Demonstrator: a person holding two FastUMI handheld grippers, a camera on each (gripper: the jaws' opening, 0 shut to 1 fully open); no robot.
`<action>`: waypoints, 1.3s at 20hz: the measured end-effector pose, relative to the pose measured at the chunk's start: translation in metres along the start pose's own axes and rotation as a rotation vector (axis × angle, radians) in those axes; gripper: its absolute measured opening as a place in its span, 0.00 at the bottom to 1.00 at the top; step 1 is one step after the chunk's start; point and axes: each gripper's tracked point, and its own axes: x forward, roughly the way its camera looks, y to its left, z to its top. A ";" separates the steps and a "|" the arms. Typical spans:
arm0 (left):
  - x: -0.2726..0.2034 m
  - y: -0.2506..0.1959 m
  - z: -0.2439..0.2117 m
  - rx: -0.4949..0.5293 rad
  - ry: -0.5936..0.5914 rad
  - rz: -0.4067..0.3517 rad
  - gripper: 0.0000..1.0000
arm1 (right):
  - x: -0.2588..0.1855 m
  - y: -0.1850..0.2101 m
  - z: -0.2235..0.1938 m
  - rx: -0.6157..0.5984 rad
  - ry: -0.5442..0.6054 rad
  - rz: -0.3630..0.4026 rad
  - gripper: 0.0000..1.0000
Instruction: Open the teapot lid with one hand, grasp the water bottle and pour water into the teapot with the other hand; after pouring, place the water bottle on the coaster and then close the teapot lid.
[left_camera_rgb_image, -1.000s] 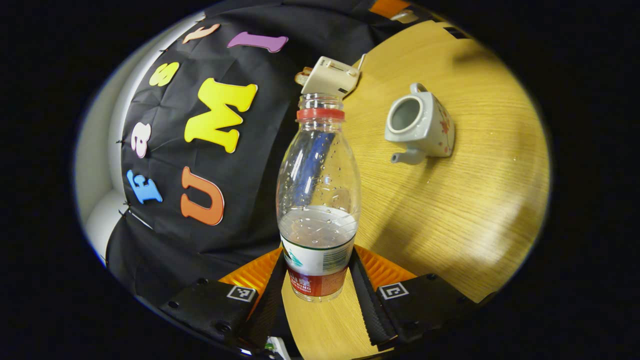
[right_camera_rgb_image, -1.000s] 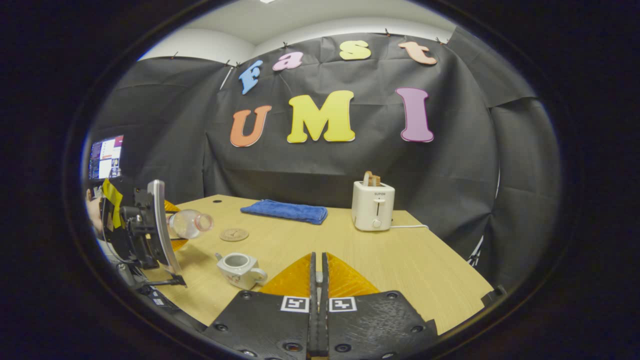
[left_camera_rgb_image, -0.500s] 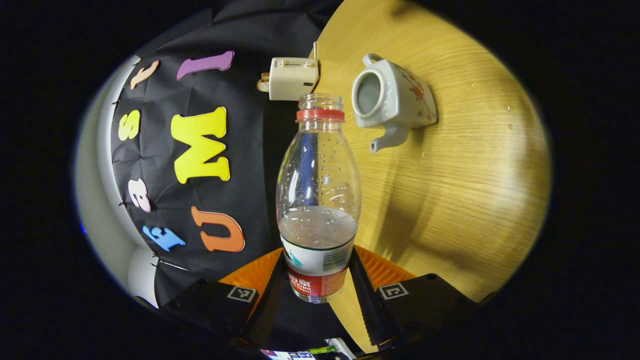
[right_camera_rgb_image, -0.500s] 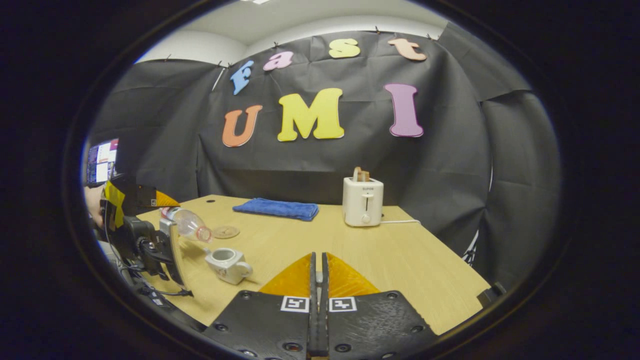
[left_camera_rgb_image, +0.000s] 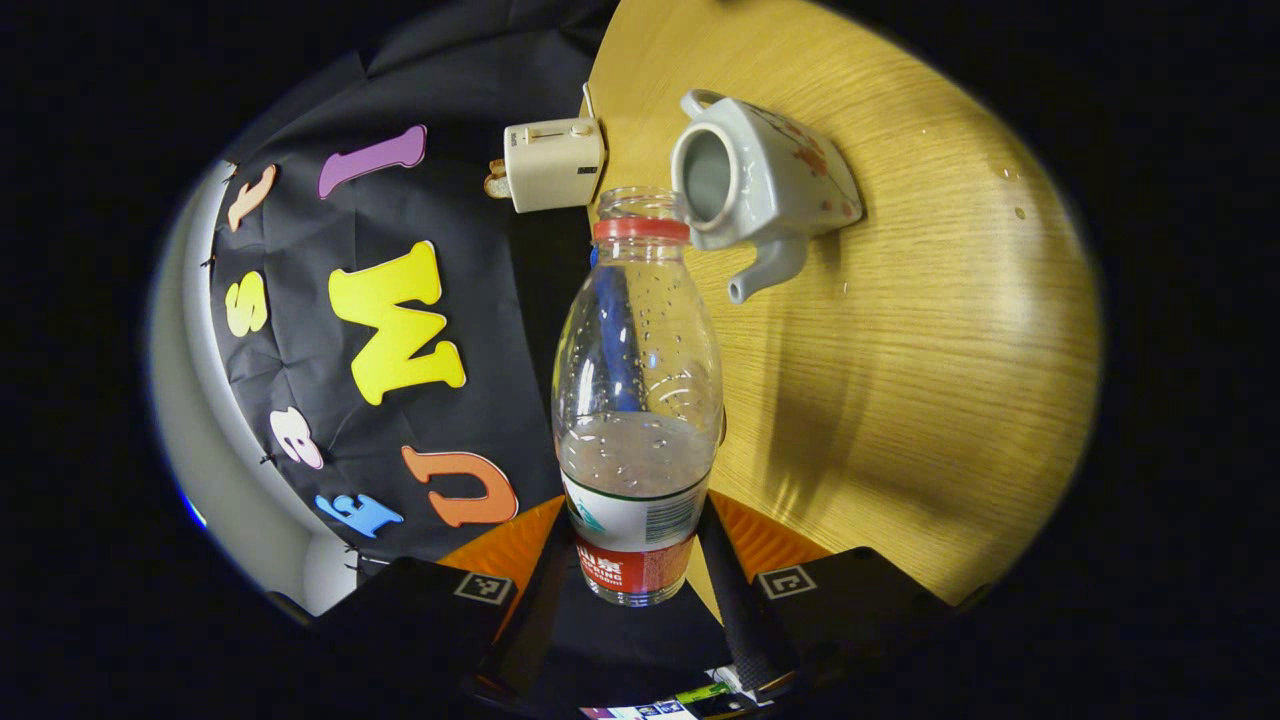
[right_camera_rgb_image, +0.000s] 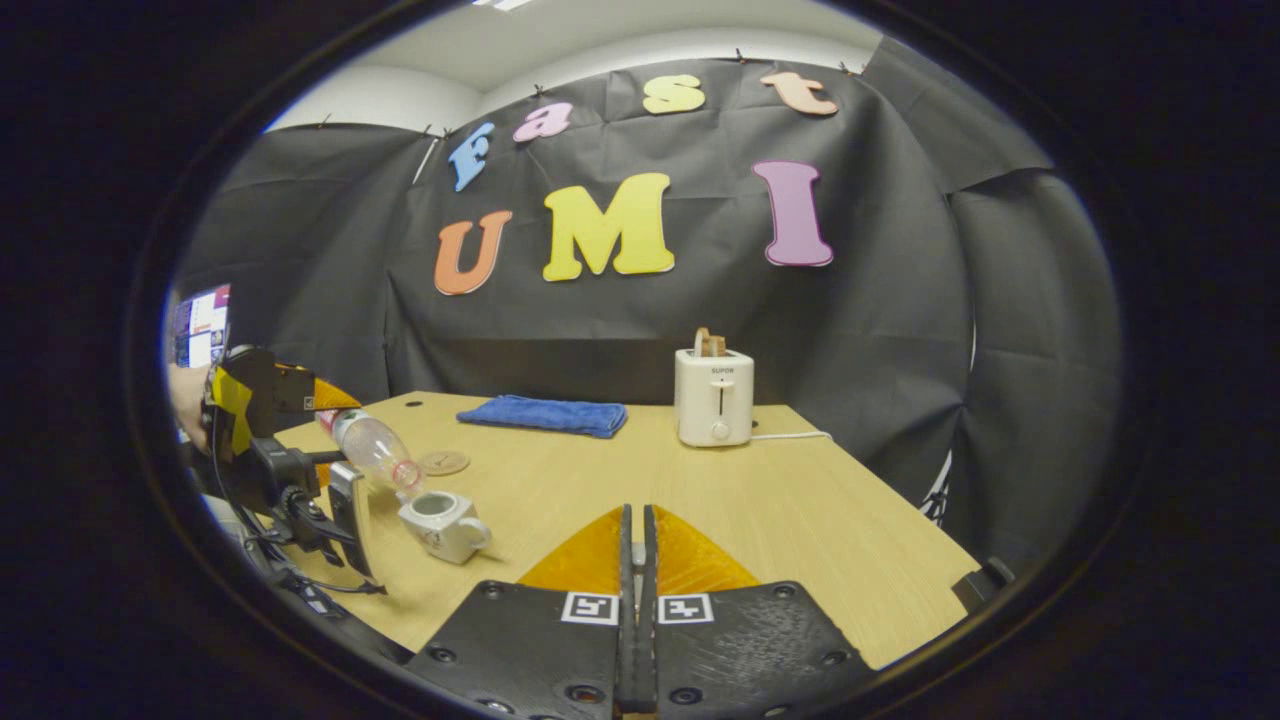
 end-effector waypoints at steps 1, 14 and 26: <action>0.001 0.000 0.000 0.006 0.001 -0.004 0.77 | -0.001 -0.001 0.001 0.000 -0.001 0.000 0.00; 0.000 0.015 0.000 0.129 0.015 0.027 0.74 | -0.003 -0.003 0.002 0.013 -0.006 0.000 0.00; -0.002 0.023 0.000 0.201 0.033 0.042 0.74 | -0.006 -0.011 0.004 0.023 -0.017 -0.013 0.00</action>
